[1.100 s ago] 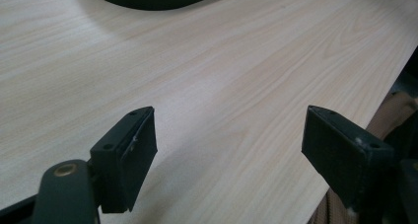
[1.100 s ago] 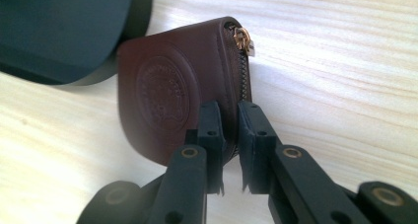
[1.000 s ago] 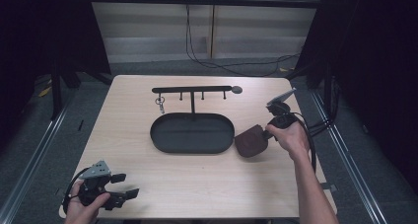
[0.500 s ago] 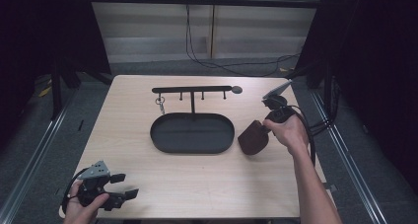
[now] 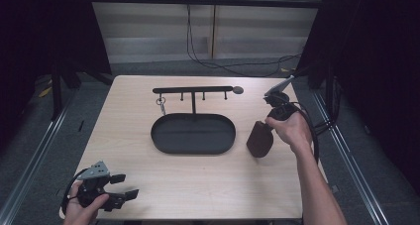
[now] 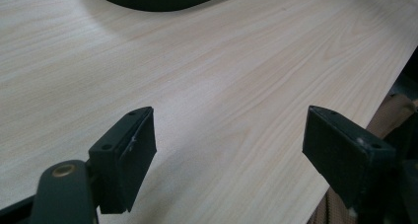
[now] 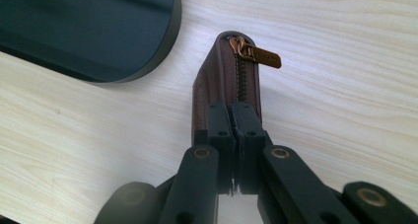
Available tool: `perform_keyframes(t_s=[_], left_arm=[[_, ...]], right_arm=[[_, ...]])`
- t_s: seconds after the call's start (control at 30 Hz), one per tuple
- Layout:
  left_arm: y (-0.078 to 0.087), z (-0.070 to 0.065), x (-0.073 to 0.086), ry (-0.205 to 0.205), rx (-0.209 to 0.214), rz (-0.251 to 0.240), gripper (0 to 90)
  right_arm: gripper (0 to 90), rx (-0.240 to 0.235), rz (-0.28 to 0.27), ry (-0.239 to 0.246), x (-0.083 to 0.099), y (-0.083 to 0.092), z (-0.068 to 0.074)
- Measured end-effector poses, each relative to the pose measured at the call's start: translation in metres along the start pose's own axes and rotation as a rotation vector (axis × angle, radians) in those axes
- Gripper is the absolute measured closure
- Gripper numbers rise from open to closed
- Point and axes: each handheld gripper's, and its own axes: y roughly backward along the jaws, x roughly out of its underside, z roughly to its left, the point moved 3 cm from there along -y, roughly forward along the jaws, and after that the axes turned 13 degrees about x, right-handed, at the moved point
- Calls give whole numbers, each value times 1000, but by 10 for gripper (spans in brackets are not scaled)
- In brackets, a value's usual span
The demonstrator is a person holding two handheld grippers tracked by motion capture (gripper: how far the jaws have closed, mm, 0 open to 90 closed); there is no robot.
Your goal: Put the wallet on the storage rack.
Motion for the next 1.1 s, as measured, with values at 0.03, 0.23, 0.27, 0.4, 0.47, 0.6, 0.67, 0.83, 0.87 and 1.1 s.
perform_keyframes(t_s=[0.03,0.23,0.27,0.4,0.47,0.6,0.67,0.83,0.87,1.1], left_arm=[[0,0,0,0,-1,0,204],[0,0,0,-2,4,3,204],[0,0,0,-1,3,0,204],[1,2,-1,-2,1,-3,204],[1,2,-1,-1,1,-2,204],[1,2,-1,-2,2,-3,204],[1,2,-1,-2,1,-3,204],[1,2,-1,0,5,-4,203],[1,2,-1,1,4,-4,203],[0,3,-1,2,1,-3,203]], right_arm=[[883,0,-1,-1,0,0,0],[884,8,-6,0,-2,6,0],[884,8,-9,0,-3,8,0],[885,17,-18,2,-6,14,0],[885,18,-21,3,-7,17,0],[885,22,-28,3,-10,22,0],[885,22,-32,2,-11,24,0],[885,23,-42,0,-12,29,1],[885,22,-41,3,-12,30,1],[885,23,-54,17,-18,37,6]])
